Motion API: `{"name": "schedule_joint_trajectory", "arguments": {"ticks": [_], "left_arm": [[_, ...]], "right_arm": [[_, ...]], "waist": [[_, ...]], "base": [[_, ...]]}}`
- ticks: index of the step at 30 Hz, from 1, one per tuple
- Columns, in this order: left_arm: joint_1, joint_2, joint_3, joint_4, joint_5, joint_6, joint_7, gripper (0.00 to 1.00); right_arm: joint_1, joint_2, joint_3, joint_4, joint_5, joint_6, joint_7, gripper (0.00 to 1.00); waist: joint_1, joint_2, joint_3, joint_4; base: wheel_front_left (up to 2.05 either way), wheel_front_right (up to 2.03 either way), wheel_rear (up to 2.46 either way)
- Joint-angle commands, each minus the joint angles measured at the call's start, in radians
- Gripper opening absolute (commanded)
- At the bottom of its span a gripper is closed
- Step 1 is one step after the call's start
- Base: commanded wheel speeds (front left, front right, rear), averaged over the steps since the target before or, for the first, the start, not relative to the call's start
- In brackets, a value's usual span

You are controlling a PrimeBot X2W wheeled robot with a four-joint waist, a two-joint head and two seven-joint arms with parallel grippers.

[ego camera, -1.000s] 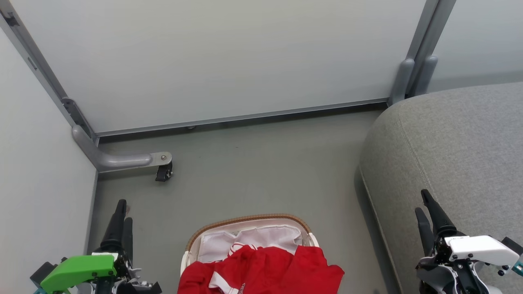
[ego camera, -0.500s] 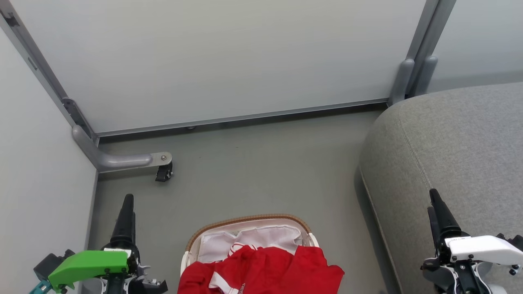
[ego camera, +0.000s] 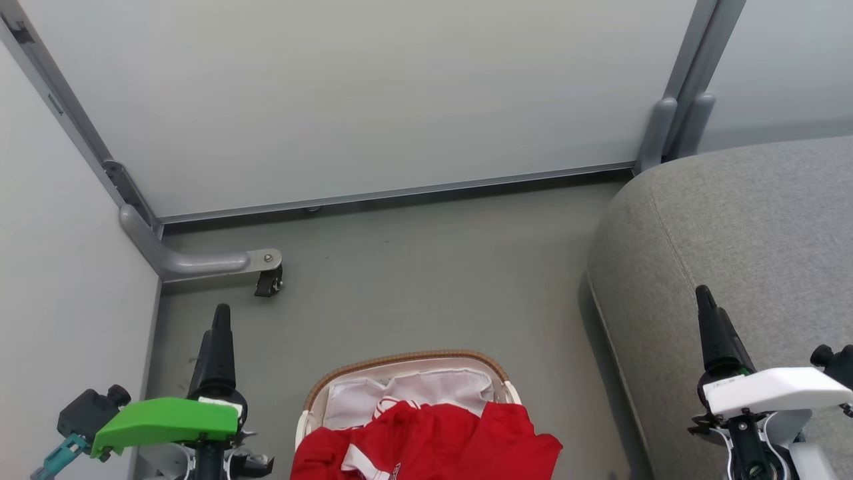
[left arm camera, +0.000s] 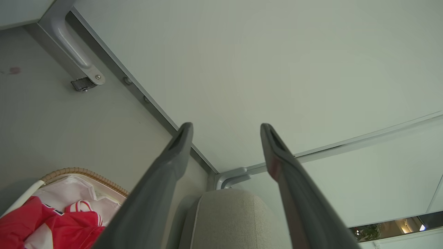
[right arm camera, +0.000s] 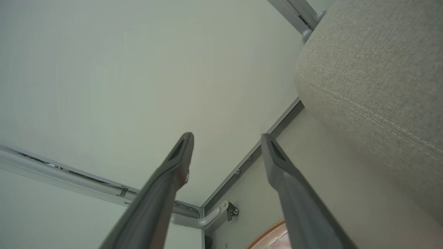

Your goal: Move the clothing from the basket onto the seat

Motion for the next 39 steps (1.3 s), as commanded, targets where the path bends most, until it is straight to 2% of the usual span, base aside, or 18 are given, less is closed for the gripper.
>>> {"name": "schedule_joint_trajectory", "arguments": {"ticks": [1, 12, 22, 39], "left_arm": [[-0.018, 0.006, -0.006, -0.020, 0.049, 0.006, -0.010, 1.00], [-0.002, 0.007, -0.026, -0.028, 0.269, 0.029, -0.046, 1.00], [0.009, 0.008, -0.053, 0.003, 0.456, 0.035, -0.076, 1.00], [0.026, 0.009, -0.058, 0.057, 0.617, 0.043, -0.121, 1.00]], "right_arm": [[0.004, -0.007, 0.004, -0.025, -0.063, 0.000, -0.014, 1.00], [0.025, -0.008, 0.036, -0.037, -0.316, 0.000, -0.050, 1.00], [0.033, -0.009, 0.043, -0.025, -0.468, 0.000, -0.079, 1.00], [0.045, -0.011, 0.048, -0.017, -0.688, 0.001, -0.125, 1.00]], "waist": [[0.0000, -0.0001, 0.000, 0.001], [0.0000, -0.0001, 0.002, 0.004], [0.0000, -0.0001, 0.003, 0.006], [0.0000, -0.0001, 0.004, 0.011]], "base": [[0.00, 0.00, 0.00], [0.00, 0.00, 0.00], [0.00, 0.00, 0.00], [0.00, 0.00, 0.00]]}}
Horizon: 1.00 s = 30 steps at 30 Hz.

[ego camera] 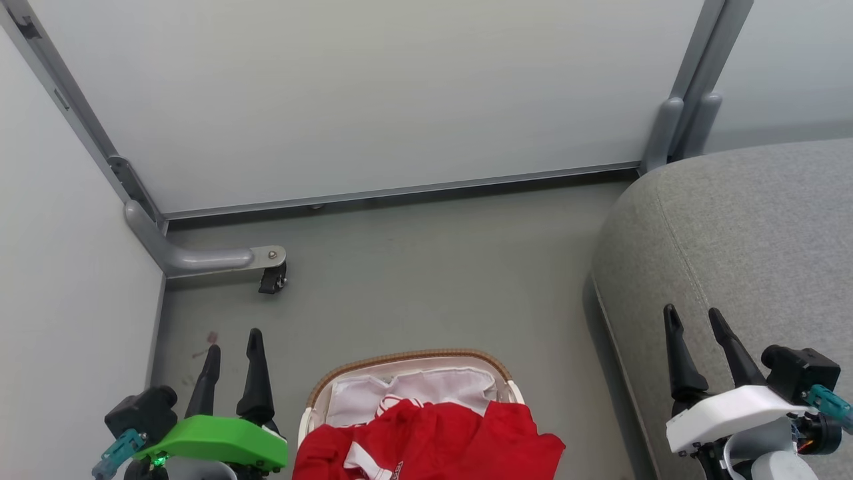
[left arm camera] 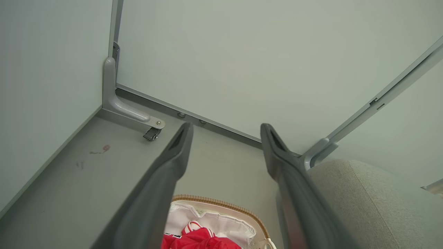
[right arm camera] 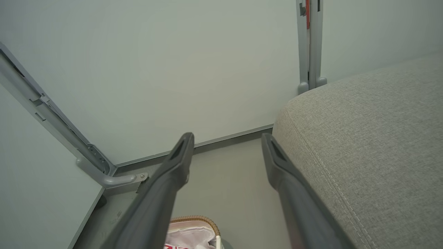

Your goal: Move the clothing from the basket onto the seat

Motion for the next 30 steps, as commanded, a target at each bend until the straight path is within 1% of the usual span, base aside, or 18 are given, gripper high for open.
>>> {"name": "schedule_joint_trajectory", "arguments": {"ticks": [1, 18, 30], "left_arm": [[0.000, 0.007, 0.003, -0.001, 0.027, 0.002, -0.010, 1.00], [-0.001, 0.009, -0.025, 0.031, 0.152, 0.005, -0.048, 1.00], [-0.005, 0.009, -0.048, 0.063, 0.221, 0.012, -0.073, 1.00]], "right_arm": [[0.007, -0.007, 0.000, -0.004, -0.034, 0.000, -0.012, 1.00], [0.018, -0.008, 0.010, 0.005, -0.206, 0.000, -0.051, 1.00], [0.023, -0.009, 0.019, 0.009, -0.304, 0.000, -0.073, 1.00]], "waist": [[-0.0001, 0.0000, 0.000, 0.001], [-0.0001, 0.0000, 0.002, 0.005], [-0.0001, 0.0000, 0.004, 0.007]], "base": [[0.00, 0.00, 0.00], [0.00, 0.00, 0.00], [0.00, 0.00, 0.00]]}}
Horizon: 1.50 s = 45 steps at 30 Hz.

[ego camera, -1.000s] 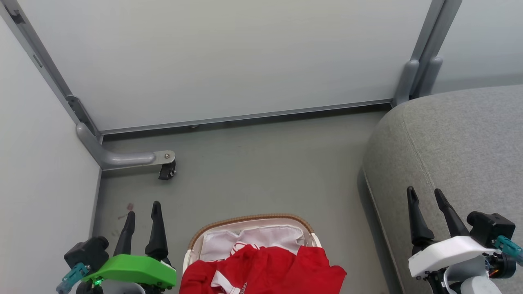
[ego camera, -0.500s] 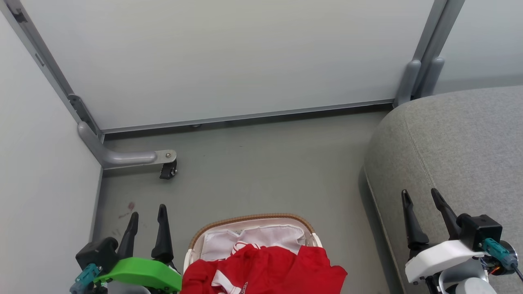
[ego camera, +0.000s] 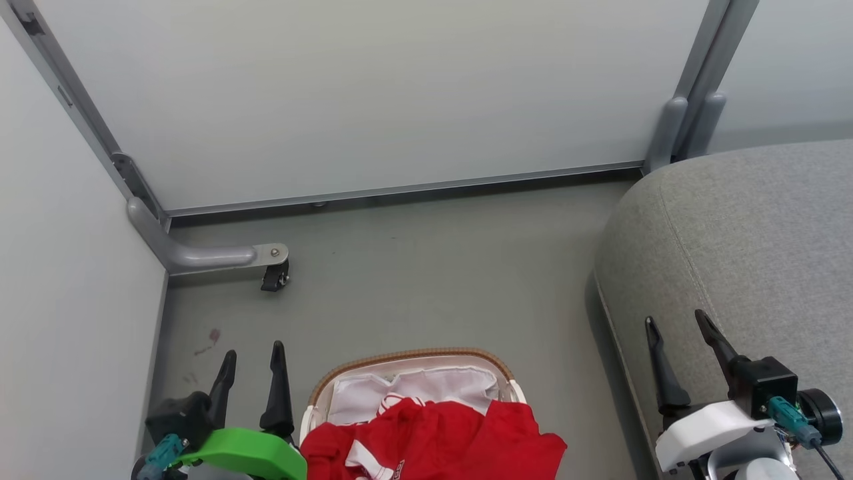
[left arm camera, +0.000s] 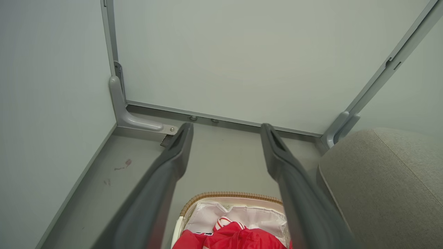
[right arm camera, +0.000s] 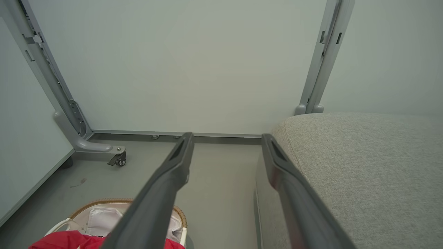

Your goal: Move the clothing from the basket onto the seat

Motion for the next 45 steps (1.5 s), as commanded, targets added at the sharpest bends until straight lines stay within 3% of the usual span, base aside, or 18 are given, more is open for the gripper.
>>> {"name": "schedule_joint_trajectory", "arguments": {"ticks": [1, 18, 37, 45], "left_arm": [[-0.005, 0.007, -0.003, 0.004, 0.023, 0.006, -0.008, 1.00], [-0.009, 0.008, -0.023, 0.032, 0.119, 0.009, -0.041, 1.00], [-0.010, 0.008, -0.032, 0.035, 0.120, 0.002, -0.037, 1.00], [-0.093, 0.007, -0.086, 0.055, 0.086, -0.006, -0.037, 1.00]], "right_arm": [[0.009, -0.006, 0.000, 0.000, -0.025, 0.000, -0.007, 1.00], [0.017, -0.008, 0.011, -0.020, -0.144, 0.000, -0.037, 1.00], [0.016, -0.007, 0.008, -0.020, -0.136, 0.000, -0.038, 1.00], [-0.044, -0.007, 0.010, -0.041, -0.140, 0.000, -0.038, 1.00]], "waist": [[0.0000, 0.0000, 0.000, 0.001], [0.0000, 0.0000, 0.005, 0.008], [0.0000, 0.0000, 0.014, 0.005], [0.0000, 0.0000, 0.108, -0.009]], "base": [[0.00, 0.00, 0.00], [0.00, 0.00, 0.00], [0.00, 0.00, 0.00], [0.00, 0.00, 0.00]]}}
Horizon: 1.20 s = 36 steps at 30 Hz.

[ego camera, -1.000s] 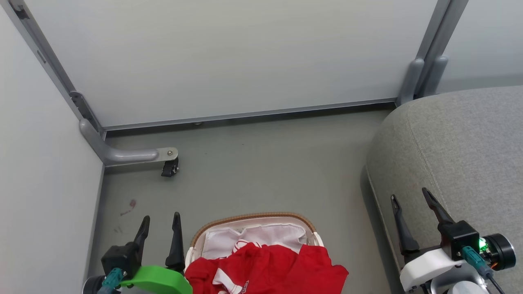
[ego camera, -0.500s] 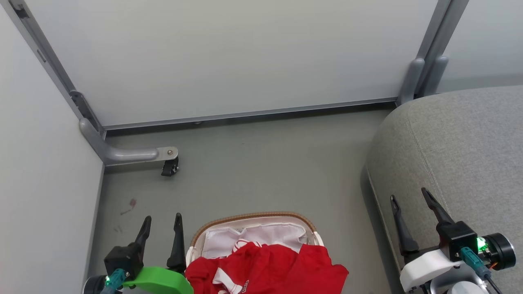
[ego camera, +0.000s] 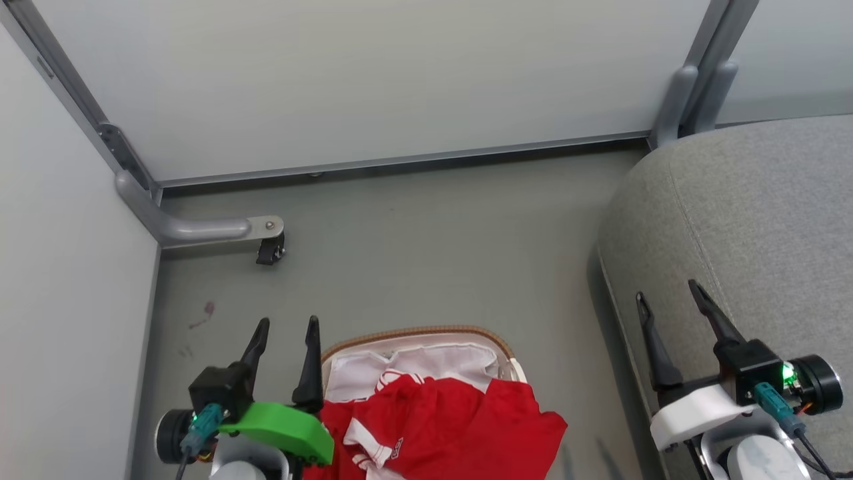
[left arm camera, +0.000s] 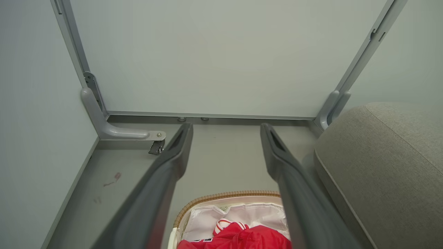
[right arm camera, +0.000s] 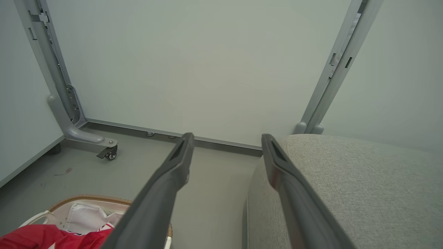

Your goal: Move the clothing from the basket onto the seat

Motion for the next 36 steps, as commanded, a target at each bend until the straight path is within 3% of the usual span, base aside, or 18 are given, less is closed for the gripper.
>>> {"name": "schedule_joint_trajectory", "arguments": {"ticks": [1, 14, 20, 36], "left_arm": [[-0.034, 0.005, -0.015, 0.012, 0.004, -0.005, -0.001, 1.00], [-0.383, 0.006, -0.201, 0.272, 0.030, -0.017, -0.001, 1.00], [-0.517, 0.006, -0.265, 0.450, 0.047, 0.000, 0.014, 1.00], [-0.672, 0.021, -0.360, 0.755, 0.078, -0.025, 0.118, 1.00]], "right_arm": [[-0.020, -0.005, -0.002, -0.006, -0.004, -0.001, -0.005, 1.00], [-0.214, -0.005, -0.002, -0.064, 0.033, -0.001, -0.005, 1.00], [-0.279, -0.004, 0.006, -0.081, 0.067, -0.001, -0.004, 1.00], [-0.341, -0.004, 0.036, -0.079, 0.162, -0.001, -0.004, 1.00]], "waist": [[-0.0001, 0.0000, 0.060, -0.013], [-0.0001, 0.0000, 0.402, -0.108], [-0.0001, 0.0000, 0.535, -0.162], [-0.0001, 0.0000, 0.716, -0.242]], "base": [[0.00, 0.00, 0.00], [0.00, 0.00, 0.00], [0.00, 0.00, 0.00], [0.00, 0.00, 0.00]]}}
